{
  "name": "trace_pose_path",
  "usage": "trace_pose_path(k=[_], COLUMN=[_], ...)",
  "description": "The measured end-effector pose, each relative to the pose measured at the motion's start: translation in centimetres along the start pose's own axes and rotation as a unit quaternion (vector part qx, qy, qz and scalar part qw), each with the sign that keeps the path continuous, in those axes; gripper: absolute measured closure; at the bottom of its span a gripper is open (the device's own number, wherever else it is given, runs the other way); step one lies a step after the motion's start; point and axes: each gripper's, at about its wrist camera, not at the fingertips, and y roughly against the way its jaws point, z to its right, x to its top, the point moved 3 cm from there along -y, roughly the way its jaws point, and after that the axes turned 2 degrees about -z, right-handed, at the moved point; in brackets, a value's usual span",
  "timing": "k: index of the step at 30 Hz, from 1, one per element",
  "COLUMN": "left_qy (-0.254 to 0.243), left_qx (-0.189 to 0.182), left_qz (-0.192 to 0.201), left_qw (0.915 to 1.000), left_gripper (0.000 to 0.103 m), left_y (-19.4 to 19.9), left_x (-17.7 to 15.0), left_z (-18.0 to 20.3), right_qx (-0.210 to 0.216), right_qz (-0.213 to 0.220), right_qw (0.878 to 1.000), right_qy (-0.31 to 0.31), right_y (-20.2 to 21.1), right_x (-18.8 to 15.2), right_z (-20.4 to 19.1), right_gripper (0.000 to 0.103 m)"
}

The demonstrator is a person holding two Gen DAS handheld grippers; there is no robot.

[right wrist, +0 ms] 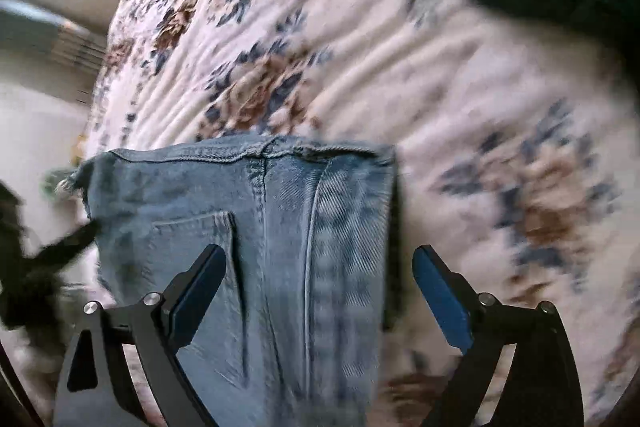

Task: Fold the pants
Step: 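Lower the folded shorts onto the quilt and open both tools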

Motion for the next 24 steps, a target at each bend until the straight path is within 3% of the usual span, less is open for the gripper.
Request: trace_pose_path(k=[1, 4, 7, 13, 24], left_qy=[-0.009, -0.022, -0.029, -0.052, -0.074], left_qx=[0.027, 0.087, 0.112, 0.12, 0.123], left_qz=[0.023, 0.034, 0.028, 0.021, 0.071], left_qw=[0.9993, 0.9954, 0.9929, 0.9912, 0.9871], left_gripper=[0.007, 0.007, 0.007, 0.007, 0.007], left_y=[1.6, 2.9, 3.5, 4.4, 11.2], left_x=[-1.0, -2.9, -6.0, -9.8, -14.2], left_z=[0.1, 0.3, 1.2, 2.8, 5.1], right_qx=[-0.027, -0.107, -0.15, -0.16, -0.174], right_qz=[0.013, 0.038, 0.048, 0.053, 0.121], right_qw=[0.999, 0.992, 0.986, 0.985, 0.976], right_qy=[0.014, 0.049, 0.059, 0.038, 0.04], right_y=[1.1, 3.5, 4.6, 6.2, 14.1], right_x=[-0.6, -3.1, -6.2, -11.5, -17.4], right_z=[-0.5, -2.1, -3.1, -3.6, -4.8], right_gripper=[0.007, 0.007, 0.007, 0.007, 0.007])
